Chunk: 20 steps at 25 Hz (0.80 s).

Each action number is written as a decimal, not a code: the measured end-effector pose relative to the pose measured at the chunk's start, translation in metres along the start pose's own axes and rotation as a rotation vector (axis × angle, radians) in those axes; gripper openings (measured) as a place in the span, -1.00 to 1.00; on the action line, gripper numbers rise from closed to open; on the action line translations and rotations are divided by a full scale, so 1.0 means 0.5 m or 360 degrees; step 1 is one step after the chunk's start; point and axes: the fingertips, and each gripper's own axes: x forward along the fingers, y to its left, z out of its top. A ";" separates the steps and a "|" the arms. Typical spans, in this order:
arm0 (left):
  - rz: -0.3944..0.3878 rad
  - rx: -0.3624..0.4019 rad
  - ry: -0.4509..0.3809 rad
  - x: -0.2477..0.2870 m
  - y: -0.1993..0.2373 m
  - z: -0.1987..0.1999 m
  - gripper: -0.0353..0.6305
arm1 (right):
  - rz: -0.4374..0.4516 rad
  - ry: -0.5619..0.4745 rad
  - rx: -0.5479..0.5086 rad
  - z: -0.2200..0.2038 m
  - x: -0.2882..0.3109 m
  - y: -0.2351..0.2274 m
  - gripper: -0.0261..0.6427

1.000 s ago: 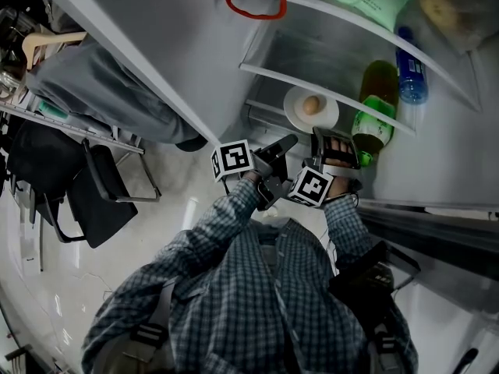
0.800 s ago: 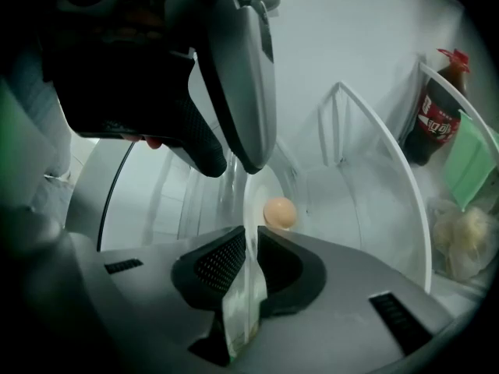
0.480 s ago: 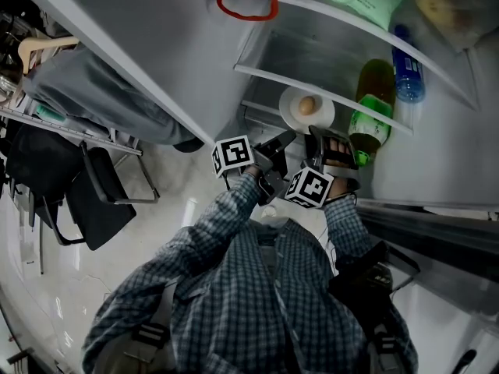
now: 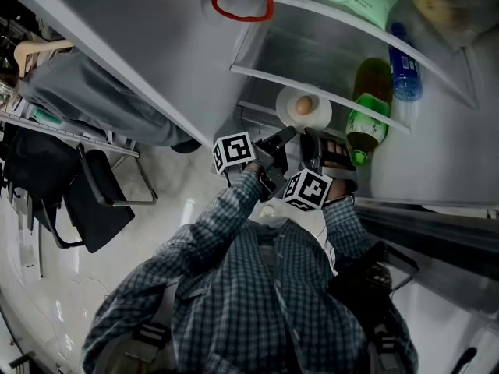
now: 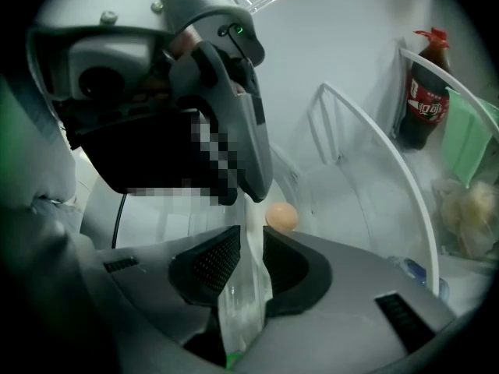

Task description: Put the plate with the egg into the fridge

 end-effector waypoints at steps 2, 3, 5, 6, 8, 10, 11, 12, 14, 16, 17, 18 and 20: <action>0.0002 -0.0002 -0.0007 0.000 0.002 0.003 -0.55 | 0.0004 -0.0012 0.0009 0.003 -0.003 0.001 -0.71; 0.0002 -0.0003 -0.0011 0.000 0.003 0.003 -0.55 | 0.0004 -0.0016 0.0012 0.004 -0.005 0.001 -0.70; 0.0005 0.0000 -0.0014 -0.003 0.003 0.005 -0.55 | -0.0003 -0.0035 0.0029 0.010 -0.010 -0.001 -0.71; 0.0008 0.0006 -0.0015 -0.004 0.002 0.006 -0.55 | -0.0012 -0.0054 0.0049 0.014 -0.013 -0.005 -0.71; 0.0009 0.0028 -0.0013 -0.009 0.000 0.007 -0.55 | -0.0041 -0.0096 0.0110 0.025 -0.021 -0.016 -0.71; 0.0005 0.0069 -0.0007 -0.014 -0.005 0.007 -0.55 | -0.0064 -0.0129 0.0180 0.036 -0.029 -0.028 -0.71; 0.0005 0.0095 -0.0002 -0.017 -0.008 0.007 -0.55 | -0.0066 -0.0141 0.0208 0.041 -0.032 -0.031 -0.71; 0.0006 0.0121 0.0002 -0.020 -0.011 0.006 -0.55 | -0.0063 -0.0151 0.0227 0.046 -0.034 -0.033 -0.71; 0.0001 0.0170 0.0008 -0.026 -0.018 0.006 -0.56 | -0.0047 -0.0169 0.0243 0.055 -0.038 -0.031 -0.71; -0.0010 0.0213 0.0011 -0.030 -0.026 0.006 -0.56 | -0.0034 -0.0181 0.0251 0.061 -0.042 -0.030 -0.71; -0.0015 0.0235 0.0012 -0.032 -0.029 0.006 -0.56 | -0.0037 -0.0183 0.0256 0.063 -0.043 -0.032 -0.71; -0.0018 0.0257 0.0014 -0.033 -0.033 0.006 -0.56 | -0.0048 -0.0182 0.0261 0.064 -0.044 -0.034 -0.72; -0.0017 0.0293 0.0017 -0.035 -0.038 0.005 -0.61 | -0.0081 -0.0170 0.0266 0.061 -0.043 -0.038 -0.83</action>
